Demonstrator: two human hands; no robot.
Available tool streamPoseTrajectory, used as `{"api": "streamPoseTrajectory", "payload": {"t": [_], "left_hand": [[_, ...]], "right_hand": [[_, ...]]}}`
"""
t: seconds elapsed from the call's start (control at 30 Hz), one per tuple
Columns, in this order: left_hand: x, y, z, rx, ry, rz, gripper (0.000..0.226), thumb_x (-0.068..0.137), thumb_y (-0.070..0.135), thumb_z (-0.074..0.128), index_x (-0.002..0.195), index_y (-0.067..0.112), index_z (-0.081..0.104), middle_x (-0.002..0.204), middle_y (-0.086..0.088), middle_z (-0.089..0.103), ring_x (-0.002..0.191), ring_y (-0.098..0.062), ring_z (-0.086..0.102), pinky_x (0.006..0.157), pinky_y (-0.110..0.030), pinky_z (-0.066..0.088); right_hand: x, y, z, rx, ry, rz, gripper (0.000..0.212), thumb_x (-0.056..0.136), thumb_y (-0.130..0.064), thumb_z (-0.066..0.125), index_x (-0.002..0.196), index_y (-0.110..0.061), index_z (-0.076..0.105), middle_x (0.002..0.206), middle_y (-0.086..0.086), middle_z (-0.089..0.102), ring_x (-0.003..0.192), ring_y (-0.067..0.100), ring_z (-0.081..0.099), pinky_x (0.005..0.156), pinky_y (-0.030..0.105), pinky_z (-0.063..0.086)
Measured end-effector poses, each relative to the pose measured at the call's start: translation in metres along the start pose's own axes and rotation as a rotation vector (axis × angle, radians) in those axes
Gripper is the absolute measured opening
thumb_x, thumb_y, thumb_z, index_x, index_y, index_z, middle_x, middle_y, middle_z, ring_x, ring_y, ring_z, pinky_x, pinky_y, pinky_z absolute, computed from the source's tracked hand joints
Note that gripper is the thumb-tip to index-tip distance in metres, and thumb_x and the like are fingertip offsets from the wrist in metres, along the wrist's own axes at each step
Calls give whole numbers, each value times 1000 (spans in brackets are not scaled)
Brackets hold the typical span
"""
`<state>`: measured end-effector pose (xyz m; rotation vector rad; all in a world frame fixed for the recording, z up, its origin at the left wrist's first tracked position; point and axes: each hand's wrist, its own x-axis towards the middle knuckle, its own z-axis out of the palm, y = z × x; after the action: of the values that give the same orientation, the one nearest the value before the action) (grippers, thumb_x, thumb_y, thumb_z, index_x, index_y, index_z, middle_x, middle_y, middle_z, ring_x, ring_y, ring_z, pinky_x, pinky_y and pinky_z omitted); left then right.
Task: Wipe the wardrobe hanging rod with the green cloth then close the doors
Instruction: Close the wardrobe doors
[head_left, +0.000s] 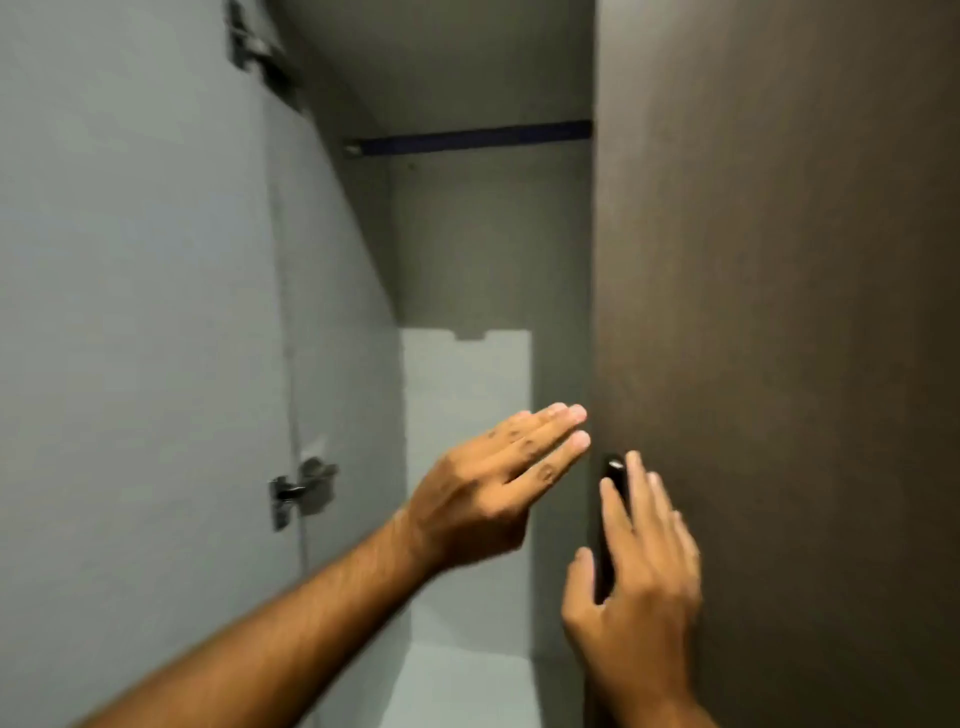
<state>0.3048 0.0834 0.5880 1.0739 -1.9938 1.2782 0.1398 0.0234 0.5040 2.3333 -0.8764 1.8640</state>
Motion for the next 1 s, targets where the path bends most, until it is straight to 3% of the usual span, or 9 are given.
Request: {"api": "streamPoseTrajectory", "payload": {"t": [0.17, 0.33, 0.43, 0.53, 0.6, 0.63, 0.73, 0.9, 1.0], "left_hand": [[-70, 43, -122, 398, 413, -520, 57, 91, -3, 59, 149, -5, 57, 162, -19, 53, 153, -34, 50, 125, -54, 40], [-136, 107, -246, 888, 509, -815, 70, 97, 14, 59, 162, -2, 39, 171, -20, 37, 164, -36, 29, 131, -57, 23], [-169, 136, -276, 894, 552, -1138, 91, 94, 32, 63, 168, 3, 20, 179, -15, 17, 169, -31, 9, 134, -54, 13], [-194, 151, -281, 605, 671, -1508, 102, 95, 23, 78, 167, 23, 6, 180, -8, 12, 167, -25, 13, 134, -51, 21], [-206, 157, -281, 337, 626, -1640, 115, 90, 31, 85, 168, 36, 1, 178, -1, 24, 162, -19, 29, 130, -45, 32], [-211, 158, -281, 246, 551, -1685, 118, 89, 44, 84, 170, 39, -2, 178, 1, 28, 161, -20, 32, 130, -47, 35], [-216, 151, -273, 82, 360, -1824, 118, 88, 65, 76, 171, 39, -4, 175, -3, 37, 157, -32, 41, 125, -57, 41], [-223, 155, -254, 158, 305, -1805, 78, 97, 47, 75, 164, 34, 36, 153, 4, 62, 143, -21, 58, 108, -25, 50], [-220, 171, -238, 271, 346, -1755, 71, 101, 36, 73, 162, 41, 37, 142, 6, 70, 132, -15, 65, 101, -13, 50]], "right_hand": [[41, -104, 3, 400, -100, -517, 71, 76, -4, 66, 147, -2, 64, 163, 10, 55, 158, 31, 44, 121, 58, 46], [32, -249, -9, 528, -171, -1190, 72, 86, -10, 47, 157, -10, 53, 173, 8, 42, 167, 27, 26, 136, 56, 18], [16, -319, -15, 461, -135, -1530, 78, 87, -15, 50, 164, -10, 41, 177, 10, 32, 169, 30, 14, 137, 57, 5], [0, -371, -19, 328, -171, -1731, 67, 90, -21, 36, 152, -11, 59, 165, 11, 53, 164, 32, 32, 138, 57, 1], [-6, -393, -20, 77, -340, -1782, 52, 93, -36, 45, 132, -17, 74, 144, 10, 71, 148, 34, 54, 136, 58, 8], [-8, -400, -20, -46, -409, -1777, 46, 93, -46, 54, 122, -18, 78, 130, 9, 77, 131, 33, 65, 131, 57, 25], [-5, -399, -14, -278, -417, -1783, 47, 98, -55, 57, 113, -16, 79, 107, 9, 80, 93, 26, 68, 98, 41, 45], [-8, -381, -16, -312, -381, -1796, 53, 98, -52, 58, 128, -12, 75, 126, 15, 75, 120, 32, 66, 116, 49, 41], [-6, -355, -29, -257, -403, -1765, 53, 95, -47, 59, 126, -9, 75, 132, 20, 72, 126, 39, 64, 118, 53, 39]]}}
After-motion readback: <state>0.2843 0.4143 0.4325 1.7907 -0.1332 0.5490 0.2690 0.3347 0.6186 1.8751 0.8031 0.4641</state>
